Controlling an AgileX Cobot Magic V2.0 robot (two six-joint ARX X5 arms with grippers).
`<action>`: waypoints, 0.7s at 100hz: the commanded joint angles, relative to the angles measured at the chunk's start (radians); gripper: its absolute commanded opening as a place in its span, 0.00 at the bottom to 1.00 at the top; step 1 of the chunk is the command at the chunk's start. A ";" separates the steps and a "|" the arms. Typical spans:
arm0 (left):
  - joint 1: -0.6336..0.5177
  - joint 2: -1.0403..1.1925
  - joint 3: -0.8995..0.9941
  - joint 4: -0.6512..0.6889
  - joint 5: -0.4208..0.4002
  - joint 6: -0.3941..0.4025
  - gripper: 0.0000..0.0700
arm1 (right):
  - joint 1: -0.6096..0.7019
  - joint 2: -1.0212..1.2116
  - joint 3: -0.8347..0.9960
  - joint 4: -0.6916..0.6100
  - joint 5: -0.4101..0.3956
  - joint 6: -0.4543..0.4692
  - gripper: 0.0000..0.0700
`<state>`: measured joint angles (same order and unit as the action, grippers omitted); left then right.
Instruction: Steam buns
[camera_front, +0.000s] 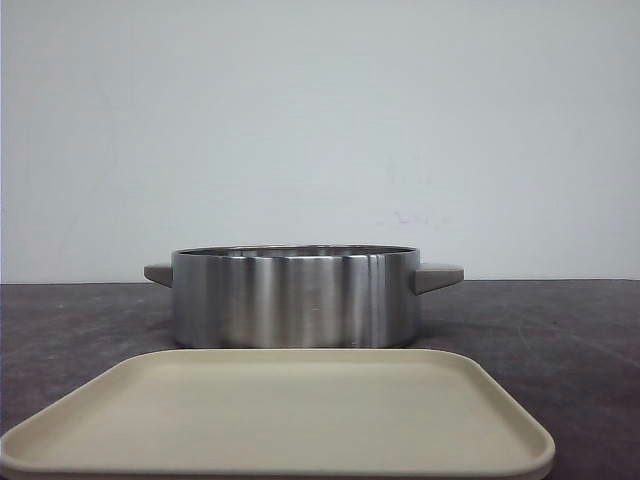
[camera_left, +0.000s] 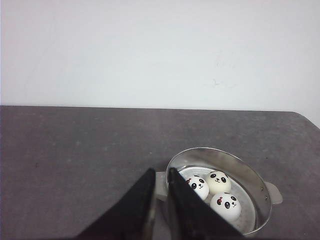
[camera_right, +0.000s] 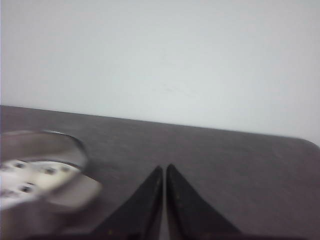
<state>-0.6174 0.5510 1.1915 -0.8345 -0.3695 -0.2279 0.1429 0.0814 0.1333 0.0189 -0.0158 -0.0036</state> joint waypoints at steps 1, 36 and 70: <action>-0.005 0.003 0.010 0.012 -0.006 0.006 0.00 | -0.014 -0.033 -0.032 0.015 -0.006 -0.008 0.01; -0.005 0.003 0.010 0.013 -0.006 0.006 0.00 | -0.029 -0.078 -0.121 -0.129 0.027 -0.003 0.01; -0.005 0.003 0.010 0.013 -0.006 0.006 0.00 | -0.023 -0.078 -0.121 -0.193 0.073 -0.008 0.01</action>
<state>-0.6174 0.5507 1.1915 -0.8341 -0.3698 -0.2279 0.1169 0.0048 0.0147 -0.1677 0.0563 -0.0036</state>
